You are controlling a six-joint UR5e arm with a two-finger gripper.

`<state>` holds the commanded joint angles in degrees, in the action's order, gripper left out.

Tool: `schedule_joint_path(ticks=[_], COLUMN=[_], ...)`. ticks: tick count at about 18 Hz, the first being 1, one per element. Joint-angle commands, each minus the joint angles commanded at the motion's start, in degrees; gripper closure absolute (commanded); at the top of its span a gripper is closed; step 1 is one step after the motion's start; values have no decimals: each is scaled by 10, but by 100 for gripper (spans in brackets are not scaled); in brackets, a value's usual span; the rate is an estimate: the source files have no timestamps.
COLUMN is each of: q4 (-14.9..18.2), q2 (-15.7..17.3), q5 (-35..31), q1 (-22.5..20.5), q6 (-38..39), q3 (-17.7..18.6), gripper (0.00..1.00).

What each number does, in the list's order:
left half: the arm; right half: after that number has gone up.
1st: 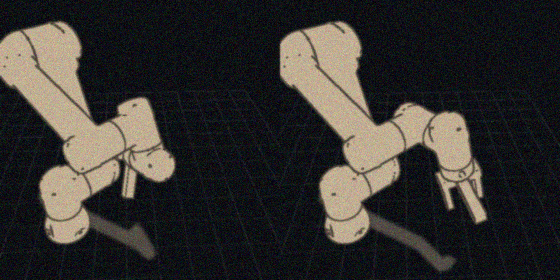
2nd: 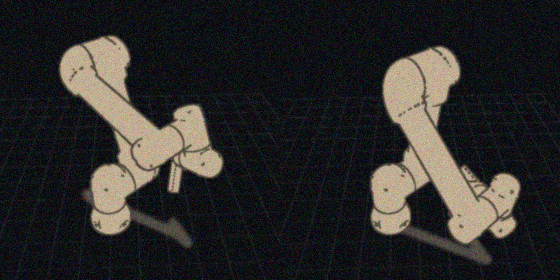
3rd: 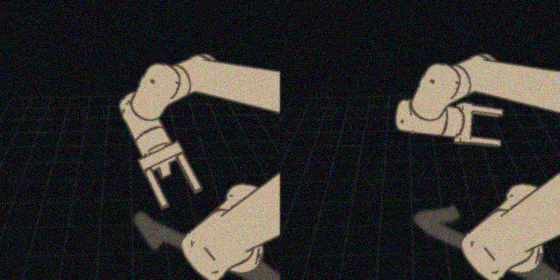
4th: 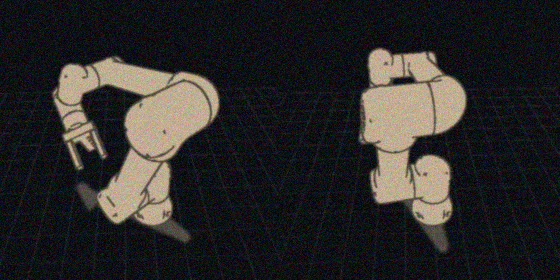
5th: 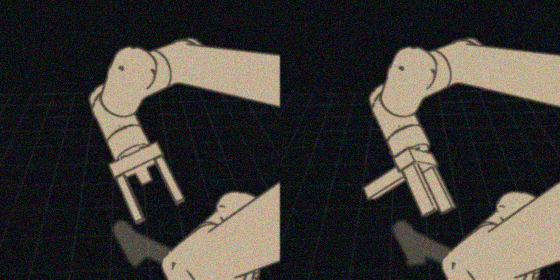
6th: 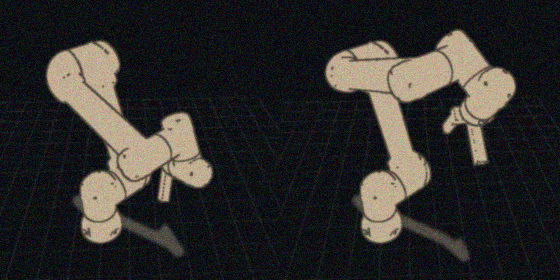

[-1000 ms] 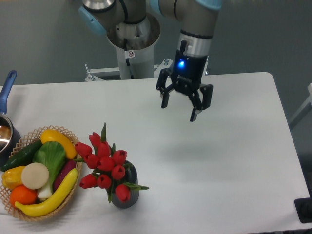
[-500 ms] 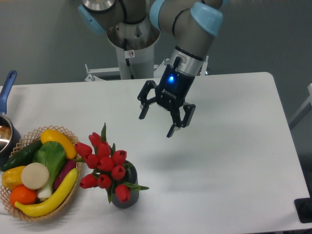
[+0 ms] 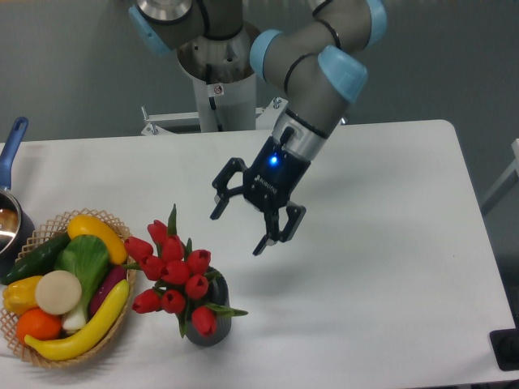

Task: Pick up the flowers from the vase
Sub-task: 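Move the open gripper toward the red tulips in the black vase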

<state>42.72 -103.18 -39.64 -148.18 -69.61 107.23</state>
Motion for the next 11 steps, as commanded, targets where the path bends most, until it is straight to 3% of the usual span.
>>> schedule_joint_path(ticks=[6, 11], q4=[0, -1], q2=[-37, -41], q5=[-3, -4], q1=[29, 40], q6=[-4, -4], q3=[-35, -40], gripper=[0, 0])
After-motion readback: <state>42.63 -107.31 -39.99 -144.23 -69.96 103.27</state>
